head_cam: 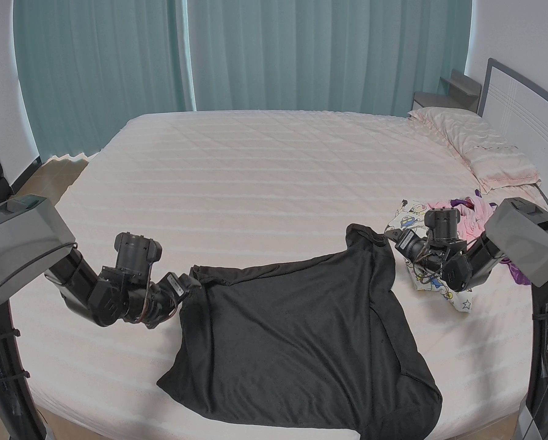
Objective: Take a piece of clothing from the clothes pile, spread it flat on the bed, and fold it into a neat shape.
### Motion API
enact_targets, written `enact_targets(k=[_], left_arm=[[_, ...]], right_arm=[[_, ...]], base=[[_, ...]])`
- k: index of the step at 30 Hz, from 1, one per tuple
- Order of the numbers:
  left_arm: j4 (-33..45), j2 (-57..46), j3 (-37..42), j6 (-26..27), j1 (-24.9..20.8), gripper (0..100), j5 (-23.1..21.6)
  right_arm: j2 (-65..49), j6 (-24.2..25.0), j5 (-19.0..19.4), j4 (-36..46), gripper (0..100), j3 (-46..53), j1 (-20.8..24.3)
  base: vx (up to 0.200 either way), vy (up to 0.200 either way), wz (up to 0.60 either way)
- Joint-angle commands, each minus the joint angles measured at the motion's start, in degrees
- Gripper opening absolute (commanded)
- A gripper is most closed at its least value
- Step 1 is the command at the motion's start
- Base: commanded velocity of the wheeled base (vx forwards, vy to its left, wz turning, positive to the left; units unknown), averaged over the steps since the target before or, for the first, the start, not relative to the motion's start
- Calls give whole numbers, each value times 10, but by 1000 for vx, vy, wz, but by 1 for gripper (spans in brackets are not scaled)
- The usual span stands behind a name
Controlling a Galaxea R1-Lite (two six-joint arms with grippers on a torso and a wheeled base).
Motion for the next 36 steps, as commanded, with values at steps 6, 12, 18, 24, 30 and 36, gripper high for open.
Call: enact_targets(k=[6, 12, 18, 24, 30, 36], left_arm=[[-16, -112, 207, 42, -4, 100, -58], [-58, -114, 256, 35, -5, 100, -65], [-58, -113, 275, 33, -5, 100, -65], [-59, -111, 279, 8, -6, 100, -65], [-60, -73, 240, -27, -6, 100, -42], [-60, -21, 188, -50, -13, 100, 7]], right_arm=[[-113, -33, 48, -111, 100, 225, -9], [-125, -34, 54, -133, 100, 273, -6], [-134, -34, 60, -149, 100, 299, -6], [-136, -34, 60, -150, 100, 311, -5], [-135, -32, 60, -150, 100, 313, -5], [-135, -30, 61, -150, 100, 308, -3]], base=[[0, 0, 0], [0, 0, 0], [-167, 0, 0], [-200, 0, 0], [-33, 0, 0], [0, 0, 0]])
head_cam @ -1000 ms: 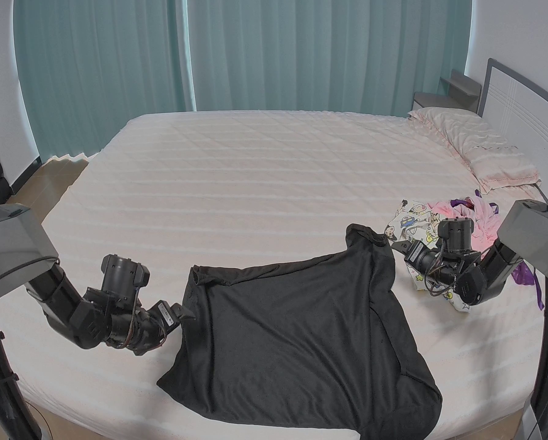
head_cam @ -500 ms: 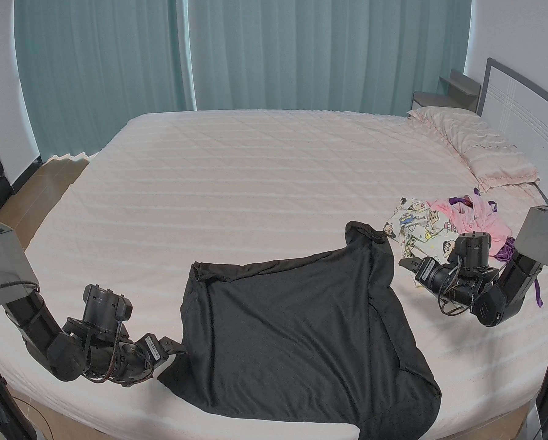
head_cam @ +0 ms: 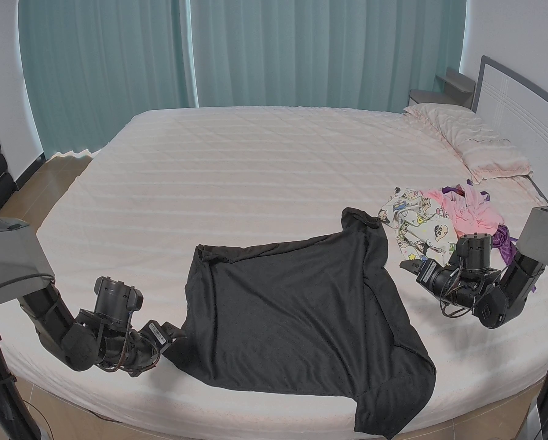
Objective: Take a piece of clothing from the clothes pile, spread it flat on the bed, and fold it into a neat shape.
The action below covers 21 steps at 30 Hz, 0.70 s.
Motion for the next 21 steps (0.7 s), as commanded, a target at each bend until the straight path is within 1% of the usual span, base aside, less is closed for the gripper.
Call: enact_targets(k=[1, 5, 8, 11, 13, 15, 17, 21], left_arm=[[0, 53, -47, -7, -7, 100, 31], [3, 75, -81, -8, -8, 100, 52], [5, 85, -92, -8, -15, 100, 57], [6, 106, -100, -6, -28, 100, 87], [6, 112, -101, -3, -32, 100, 100], [6, 113, -101, -2, -33, 100, 101], [6, 126, -104, 8, -40, 100, 121], [7, 132, -115, 8, -40, 100, 126]], right_arm=[[1, 2, 1, 0, 100, -4, 1], [0, 2, 1, -1, 100, -7, 1], [0, 2, 1, -1, 100, -7, 1], [0, 2, 1, -1, 100, -8, 1], [0, 2, 1, -1, 100, -8, 1], [1, 2, 2, -1, 100, -8, 1], [2, 3, 2, -2, 100, -8, 1], [3, 3, 2, -13, 100, -8, 1]], base=[[0, 0, 0], [0, 0, 0], [0, 0, 0], [0, 0, 0], [0, 0, 0], [0, 0, 0], [0, 0, 0], [0, 0, 0]])
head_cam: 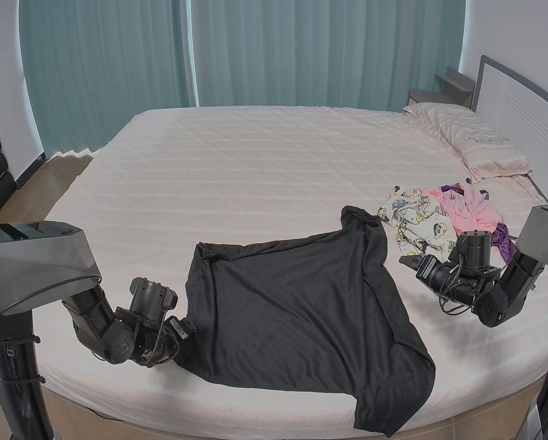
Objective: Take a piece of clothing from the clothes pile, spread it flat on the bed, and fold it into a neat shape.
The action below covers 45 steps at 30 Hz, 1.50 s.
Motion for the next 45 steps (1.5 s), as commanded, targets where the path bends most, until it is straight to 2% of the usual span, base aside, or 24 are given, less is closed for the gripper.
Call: enact_targets(k=[1, 2, 5, 11, 17, 23, 34, 35, 41, 45], left_arm=[[0, 17, -7, 1, -3, 100, 1], [1, 17, -7, 2, -4, 0, 1], [5, 17, -4, 2, -7, 0, 1], [62, 1, 9, 19, -6, 0, 6], [129, -76, 37, 38, -3, 0, 15], [175, -105, 63, 44, -1, 0, 15], [183, -99, 87, 45, 19, 0, 11], [181, -99, 90, 46, 19, 100, 10], [180, -103, 90, 45, 20, 100, -1], [163, -123, 82, 44, 33, 100, -30]], right_arm=[[2, 0, 0, -4, 100, 0, 0], [4, 0, 0, -8, 100, 1, 0], [6, 0, 0, -8, 100, 1, 0], [8, 0, 0, -7, 100, 3, 0], [7, -5, 16, -4, 100, 10, 0], [9, -8, 19, -1, 100, 10, 0], [17, -22, 20, -1, 100, 16, 1], [17, -24, 20, -1, 100, 16, 1], [22, -31, 21, -1, 100, 11, 1], [46, -62, 30, 0, 100, 8, 7]], base=[[0, 0, 0], [0, 0, 0], [0, 0, 0], [0, 0, 0], [0, 0, 0], [0, 0, 0], [0, 0, 0], [0, 0, 0], [0, 0, 0], [0, 0, 0]])
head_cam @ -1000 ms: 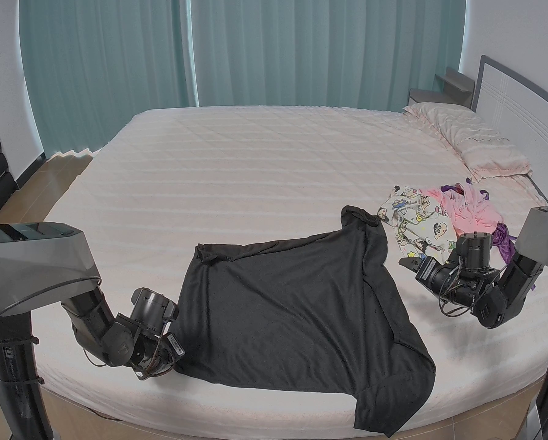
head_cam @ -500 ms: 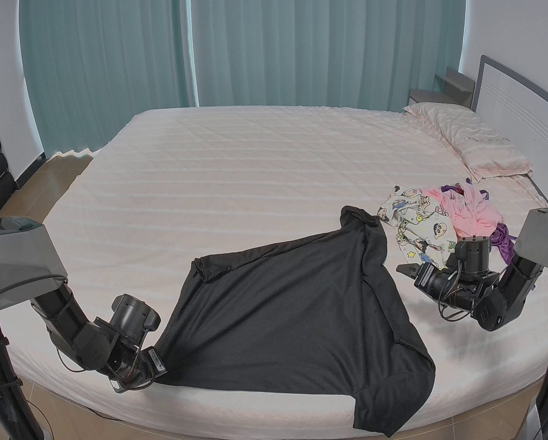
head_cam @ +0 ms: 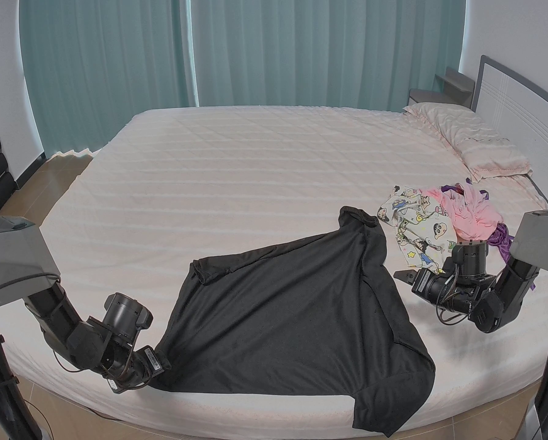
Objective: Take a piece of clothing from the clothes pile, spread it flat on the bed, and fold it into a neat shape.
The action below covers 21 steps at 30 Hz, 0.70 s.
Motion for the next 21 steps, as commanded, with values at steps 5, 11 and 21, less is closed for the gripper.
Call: enact_targets(k=[5, 11, 21], left_arm=[[-45, -46, -6, -7, 29, 100, -99], [-80, -39, 2, -25, 46, 100, -148], [-109, -44, 33, -35, 44, 100, -149]], right_arm=[[60, -81, -20, 11, 100, -36, 38], [69, -140, -73, 111, 100, -107, 68], [115, -215, -178, 183, 100, -203, 99]], base=[[0, 0, 0], [0, 0, 0], [0, 0, 0]])
